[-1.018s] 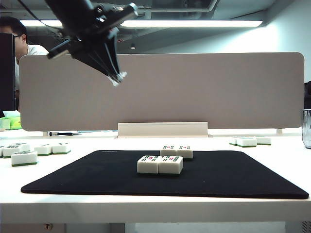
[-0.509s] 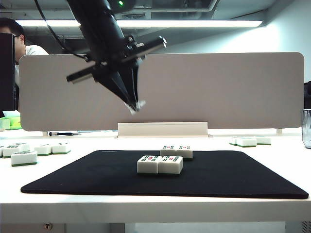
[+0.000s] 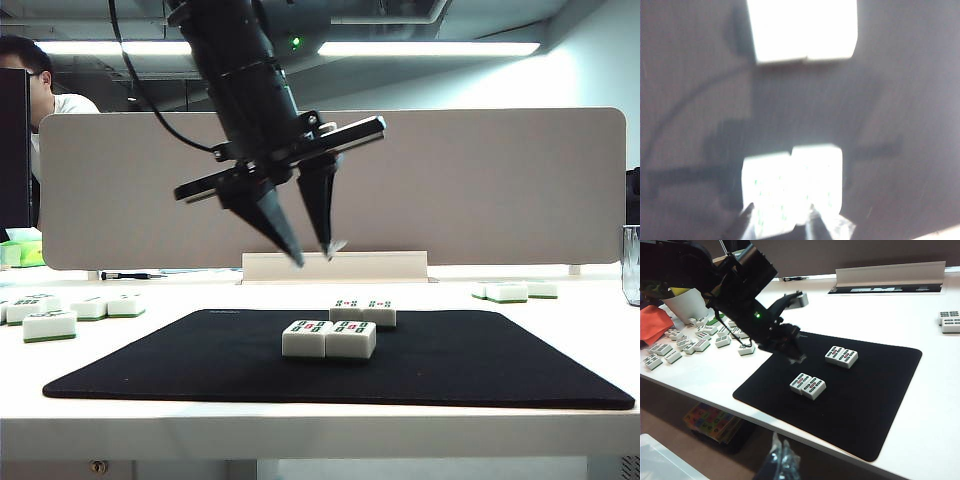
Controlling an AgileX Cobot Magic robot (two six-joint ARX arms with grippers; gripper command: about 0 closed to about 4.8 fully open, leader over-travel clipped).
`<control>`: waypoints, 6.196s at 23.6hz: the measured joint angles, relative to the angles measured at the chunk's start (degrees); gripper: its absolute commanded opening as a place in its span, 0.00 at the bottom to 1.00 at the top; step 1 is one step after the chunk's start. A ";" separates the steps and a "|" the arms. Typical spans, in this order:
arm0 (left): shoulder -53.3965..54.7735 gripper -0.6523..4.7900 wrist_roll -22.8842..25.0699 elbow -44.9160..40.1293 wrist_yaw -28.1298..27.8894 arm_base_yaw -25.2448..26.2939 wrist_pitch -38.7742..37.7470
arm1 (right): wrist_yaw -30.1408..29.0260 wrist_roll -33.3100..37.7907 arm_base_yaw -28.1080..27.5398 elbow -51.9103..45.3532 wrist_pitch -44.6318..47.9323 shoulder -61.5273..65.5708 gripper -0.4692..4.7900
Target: Arrange four mahjong tiles into a neat stack, creating two layers of paired tiles.
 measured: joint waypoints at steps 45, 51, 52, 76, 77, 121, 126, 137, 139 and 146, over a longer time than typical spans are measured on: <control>10.16 0.55 -1.77 3.52 -8.98 -6.16 -3.87 | 2.16 -0.17 0.00 0.00 -0.02 0.00 0.09; 10.08 0.55 3.02 16.09 -8.98 -6.19 -6.45 | 2.16 -0.17 0.00 -0.02 -0.02 0.00 0.09; 10.10 0.55 3.74 17.33 -8.96 -5.97 -6.47 | 2.16 -0.17 0.00 -0.02 -0.02 0.00 0.09; 24.96 0.55 5.20 31.39 -3.43 1.03 -7.28 | 3.45 -0.20 0.00 -0.02 -0.04 0.00 0.09; 24.96 0.55 5.22 31.63 -3.93 1.05 -7.98 | 3.45 -0.20 0.00 0.00 -0.02 0.00 0.09; 26.23 0.75 5.22 31.78 -6.73 -0.11 -7.72 | 3.45 -0.20 0.00 -0.02 -0.11 0.00 0.09; 26.23 0.75 5.22 31.78 -6.75 -0.11 -7.69 | 3.45 -0.20 0.00 -0.02 -0.11 0.00 0.09; 26.27 0.75 5.22 31.76 -7.26 -0.09 -6.36 | 3.45 -0.20 0.00 -0.02 -0.11 0.00 0.09; 26.32 0.75 5.22 31.76 -7.41 -0.09 -6.12 | 3.45 -0.20 0.00 -0.02 -0.11 0.00 0.09; 26.34 0.75 5.22 31.76 -7.48 -0.09 -6.62 | 3.45 -0.20 0.00 -0.02 -0.15 0.00 0.09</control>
